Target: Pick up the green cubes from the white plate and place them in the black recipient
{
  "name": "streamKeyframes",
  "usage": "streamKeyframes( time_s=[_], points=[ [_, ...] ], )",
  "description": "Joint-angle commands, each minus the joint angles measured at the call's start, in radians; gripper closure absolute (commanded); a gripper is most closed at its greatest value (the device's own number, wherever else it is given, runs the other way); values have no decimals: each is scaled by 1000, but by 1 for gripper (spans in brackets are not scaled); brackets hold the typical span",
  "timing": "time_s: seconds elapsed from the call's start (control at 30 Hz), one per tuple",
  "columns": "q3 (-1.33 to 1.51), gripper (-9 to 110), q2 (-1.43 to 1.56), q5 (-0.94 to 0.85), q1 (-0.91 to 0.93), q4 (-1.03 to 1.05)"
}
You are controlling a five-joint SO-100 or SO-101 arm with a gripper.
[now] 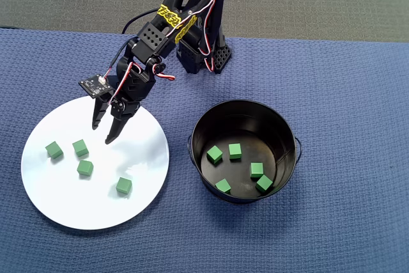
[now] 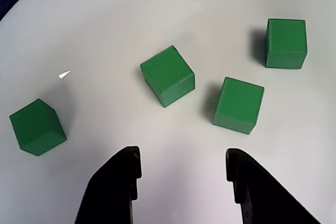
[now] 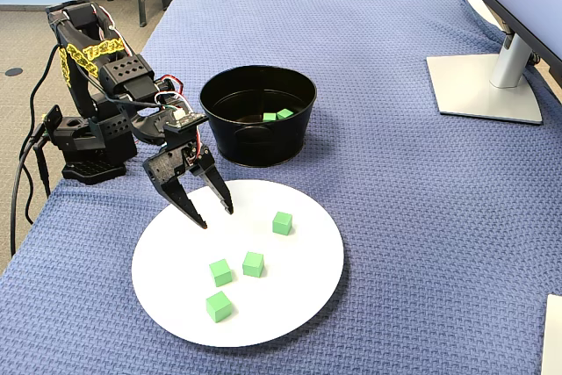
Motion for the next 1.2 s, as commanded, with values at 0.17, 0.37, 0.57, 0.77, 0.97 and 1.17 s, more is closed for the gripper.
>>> streamKeyframes(
  time_s=[0.17,0.37,0.57,0.77,0.97,1.17],
  points=[
    [-94,86,-40,-43,18,-8],
    [-144,85,-110,-51,46,-40],
    [-206,84,-210,-21,81,-77],
    [-241,85,-279,55,97,-106],
    [-268,85,-334,101,110,-112],
    [-285,85,-373,114,115,-127]
  ],
)
